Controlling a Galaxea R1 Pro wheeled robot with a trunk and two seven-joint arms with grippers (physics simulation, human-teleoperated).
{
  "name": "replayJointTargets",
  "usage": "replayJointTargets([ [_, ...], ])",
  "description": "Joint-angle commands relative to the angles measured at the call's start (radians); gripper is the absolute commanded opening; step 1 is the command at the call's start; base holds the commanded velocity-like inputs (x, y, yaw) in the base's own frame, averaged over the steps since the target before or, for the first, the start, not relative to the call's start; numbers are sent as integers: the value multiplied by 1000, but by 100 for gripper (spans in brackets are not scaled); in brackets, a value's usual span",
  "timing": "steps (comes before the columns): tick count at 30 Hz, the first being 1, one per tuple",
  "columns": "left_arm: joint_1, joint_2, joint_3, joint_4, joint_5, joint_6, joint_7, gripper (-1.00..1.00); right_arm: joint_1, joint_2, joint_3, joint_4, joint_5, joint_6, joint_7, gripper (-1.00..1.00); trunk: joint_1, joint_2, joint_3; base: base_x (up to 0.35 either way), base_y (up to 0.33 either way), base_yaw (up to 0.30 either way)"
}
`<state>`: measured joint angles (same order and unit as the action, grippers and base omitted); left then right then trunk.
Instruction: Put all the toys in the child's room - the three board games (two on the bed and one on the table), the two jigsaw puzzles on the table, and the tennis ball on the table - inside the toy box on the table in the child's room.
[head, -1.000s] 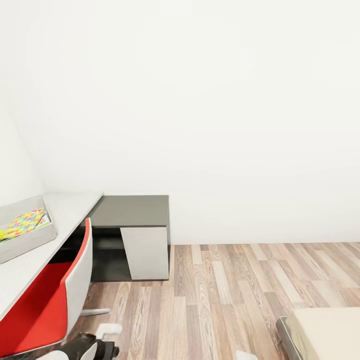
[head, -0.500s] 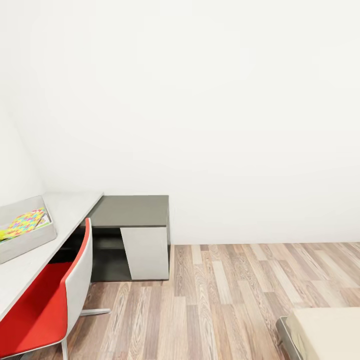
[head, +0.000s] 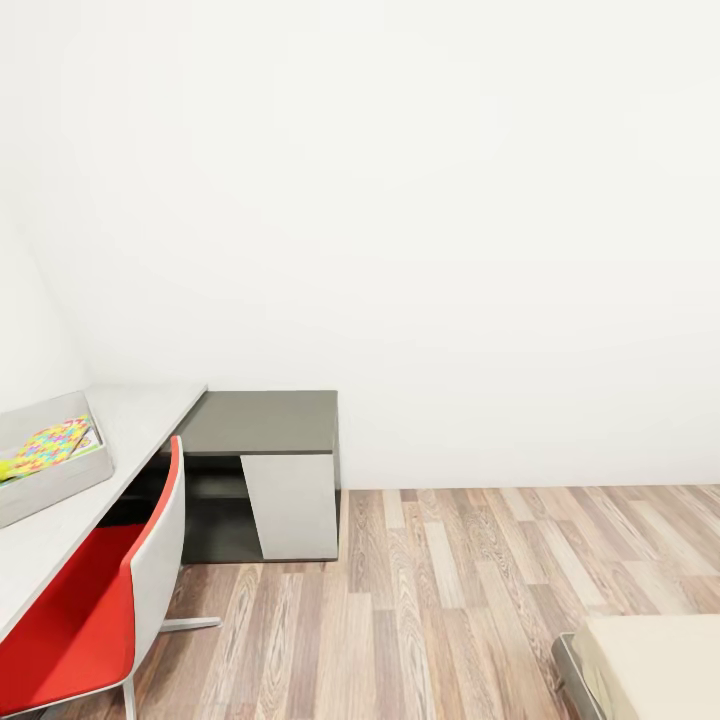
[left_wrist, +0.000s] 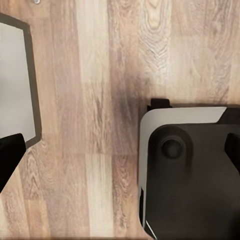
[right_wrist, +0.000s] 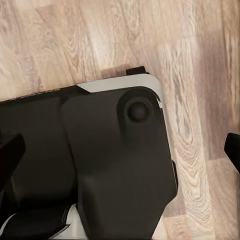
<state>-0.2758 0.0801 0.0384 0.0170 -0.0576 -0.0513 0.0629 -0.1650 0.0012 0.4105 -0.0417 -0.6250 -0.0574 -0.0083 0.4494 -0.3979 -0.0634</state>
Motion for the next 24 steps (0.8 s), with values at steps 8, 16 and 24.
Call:
replayJointTargets([
  [8,29,5,6,3,-2,-62,3,100,67,-18,9,7,-10,-96,-1,100,1,-2,-2,0,0,0],
  [16,34,24,3,3,8,-69,2,100,75,-23,8,29,-13,-106,-6,100,1,-2,-2,0,0,0],
  [24,41,28,-2,3,6,-64,1,100,75,-30,9,32,-13,-107,-12,100,1,-2,-2,0,0,0],
])
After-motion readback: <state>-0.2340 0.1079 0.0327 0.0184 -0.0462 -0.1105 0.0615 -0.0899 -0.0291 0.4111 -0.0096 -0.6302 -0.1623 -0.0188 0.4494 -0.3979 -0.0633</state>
